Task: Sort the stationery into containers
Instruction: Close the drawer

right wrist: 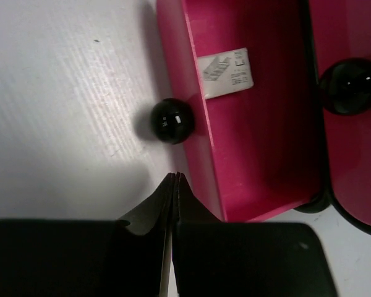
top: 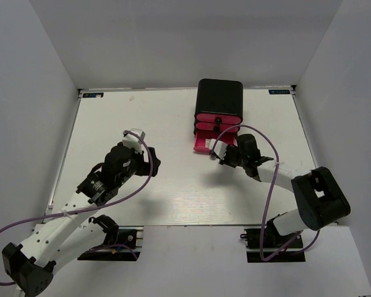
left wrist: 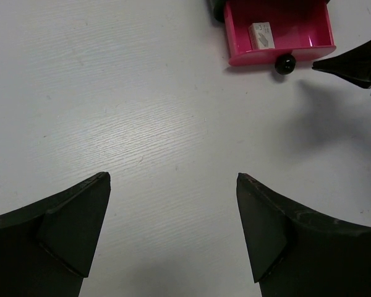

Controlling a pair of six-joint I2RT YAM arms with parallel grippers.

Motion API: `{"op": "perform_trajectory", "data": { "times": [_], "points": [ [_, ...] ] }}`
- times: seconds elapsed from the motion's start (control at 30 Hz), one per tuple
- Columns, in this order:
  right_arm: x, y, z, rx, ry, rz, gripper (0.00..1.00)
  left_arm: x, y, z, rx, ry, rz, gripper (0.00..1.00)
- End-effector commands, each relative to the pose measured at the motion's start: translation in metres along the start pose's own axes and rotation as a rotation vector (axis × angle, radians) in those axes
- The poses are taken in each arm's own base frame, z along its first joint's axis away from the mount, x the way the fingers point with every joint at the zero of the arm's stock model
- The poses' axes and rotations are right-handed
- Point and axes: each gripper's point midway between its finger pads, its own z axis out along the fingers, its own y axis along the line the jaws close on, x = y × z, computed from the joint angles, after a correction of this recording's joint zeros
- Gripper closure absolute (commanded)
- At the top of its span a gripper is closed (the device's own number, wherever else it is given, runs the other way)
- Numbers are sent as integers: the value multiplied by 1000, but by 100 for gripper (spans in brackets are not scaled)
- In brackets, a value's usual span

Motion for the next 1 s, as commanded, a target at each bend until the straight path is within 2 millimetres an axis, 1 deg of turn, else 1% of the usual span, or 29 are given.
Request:
{"op": "perform_trajectory", "data": {
  "times": [0.0,0.07,0.1,0.2,0.27,0.33,0.37,0.4,0.47,0.5,0.57,0.63,0.67,0.73,0.77,0.8,0.97],
  "points": [
    [-13,-40,8,169,2,-15,100,-7,4,-1,-20,-25,9,7],
    [-13,-41,10,177,9,-17,100,-5,4,1,-23,-15,10,7],
    [-11,-46,11,203,16,-18,100,-5,4,1,-23,-15,10,7],
    [-9,-47,14,216,28,-19,100,-3,4,3,-26,-6,12,6],
    [-7,-52,15,239,36,-17,100,-3,4,3,-26,-6,12,6],
    [-10,-62,15,272,40,-16,100,-1,5,5,-28,3,13,4],
    [-7,-61,18,270,48,-10,100,-1,5,5,-28,3,13,4],
    [-10,-66,18,285,40,-14,100,-1,5,5,-28,3,13,3],
    [-9,-68,21,292,49,-16,100,-1,5,5,-28,3,13,2],
    [-12,-71,21,301,39,-18,100,-1,5,5,-28,3,13,2],
    [-11,-73,23,301,42,-20,100,-2,6,5,-37,0,13,1],
    [-12,-75,25,308,36,-25,100,-2,6,5,-37,0,13,1],
    [-15,-77,27,314,28,-31,100,-2,6,5,-37,0,13,1],
    [-15,-82,29,323,28,-32,100,-2,6,5,-37,0,13,1],
    [-19,-85,30,327,20,-35,100,-2,8,5,-46,-3,14,1],
    [-11,-86,32,340,50,-30,100,0,8,6,-49,6,15,1],
    [-17,-99,39,362,42,-35,100,2,9,6,-51,15,17,1]
  ]
}}
